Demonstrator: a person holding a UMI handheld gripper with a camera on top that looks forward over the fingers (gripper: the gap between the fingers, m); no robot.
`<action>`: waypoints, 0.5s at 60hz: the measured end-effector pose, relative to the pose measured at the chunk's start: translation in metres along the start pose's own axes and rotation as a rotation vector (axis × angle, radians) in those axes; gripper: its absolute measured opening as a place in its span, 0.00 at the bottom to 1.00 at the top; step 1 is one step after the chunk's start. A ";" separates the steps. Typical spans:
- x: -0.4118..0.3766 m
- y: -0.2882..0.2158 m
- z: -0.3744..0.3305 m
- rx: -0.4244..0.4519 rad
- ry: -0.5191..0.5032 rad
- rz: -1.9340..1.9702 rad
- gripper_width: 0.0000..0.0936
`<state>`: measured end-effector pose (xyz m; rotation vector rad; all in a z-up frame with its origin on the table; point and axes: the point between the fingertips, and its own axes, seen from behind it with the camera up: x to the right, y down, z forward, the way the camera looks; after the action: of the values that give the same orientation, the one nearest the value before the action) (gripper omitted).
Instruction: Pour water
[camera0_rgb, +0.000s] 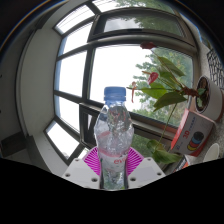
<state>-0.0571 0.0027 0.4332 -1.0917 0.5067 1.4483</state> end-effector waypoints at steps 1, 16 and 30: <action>-0.005 -0.002 0.000 0.007 0.008 -0.074 0.29; -0.001 -0.110 -0.023 0.106 0.236 -1.080 0.29; 0.185 -0.139 -0.088 -0.139 0.581 -1.367 0.29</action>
<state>0.1257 0.0577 0.2764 -1.4987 -0.0333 -0.0428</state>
